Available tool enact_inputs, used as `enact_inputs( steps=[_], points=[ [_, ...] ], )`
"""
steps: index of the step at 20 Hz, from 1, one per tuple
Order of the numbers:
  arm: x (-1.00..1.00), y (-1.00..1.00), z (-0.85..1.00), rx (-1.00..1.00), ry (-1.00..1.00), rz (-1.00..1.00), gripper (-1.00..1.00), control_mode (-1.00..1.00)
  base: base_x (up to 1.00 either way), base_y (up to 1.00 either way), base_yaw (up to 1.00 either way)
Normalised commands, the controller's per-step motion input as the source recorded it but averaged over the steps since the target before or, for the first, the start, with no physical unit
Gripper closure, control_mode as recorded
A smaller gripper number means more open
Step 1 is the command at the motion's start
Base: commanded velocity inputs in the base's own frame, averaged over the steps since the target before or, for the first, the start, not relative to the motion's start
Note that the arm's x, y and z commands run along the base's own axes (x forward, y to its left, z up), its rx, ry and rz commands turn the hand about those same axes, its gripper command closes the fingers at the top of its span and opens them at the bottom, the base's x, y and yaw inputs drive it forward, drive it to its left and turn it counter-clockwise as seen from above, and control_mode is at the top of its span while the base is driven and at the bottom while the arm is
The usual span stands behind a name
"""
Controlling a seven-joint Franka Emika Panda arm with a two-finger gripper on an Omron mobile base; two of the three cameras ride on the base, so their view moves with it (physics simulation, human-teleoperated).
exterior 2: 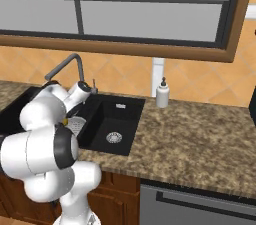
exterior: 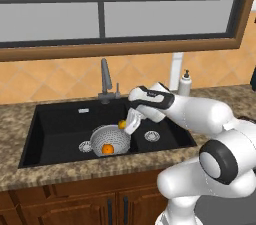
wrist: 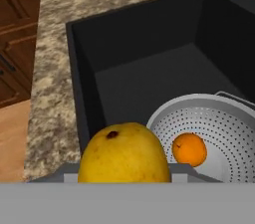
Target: Put the colander in the sink, put the orange, mango in the colander, and turn on the sink faucet and pour water over the colander.
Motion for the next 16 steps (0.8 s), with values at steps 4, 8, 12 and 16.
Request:
enact_inputs(
  steps=[4,8,12,16],
  points=[
    [-0.15,0.34,0.0,-0.09,0.0,-0.03,1.0,-1.0,0.0,0.0,0.0],
    [-0.13,0.27,0.0,-0.08,-0.02,-0.1,1.0,-1.0,0.0,0.0,0.0],
    [-0.02,0.21,0.0,-0.07,-0.01,-0.22,1.0,-1.0,0.0,0.0,0.0],
    [-0.09,0.36,-0.08,-0.1,0.0,-0.39,1.0,-1.0,0.0,0.0,0.0]
  ],
)
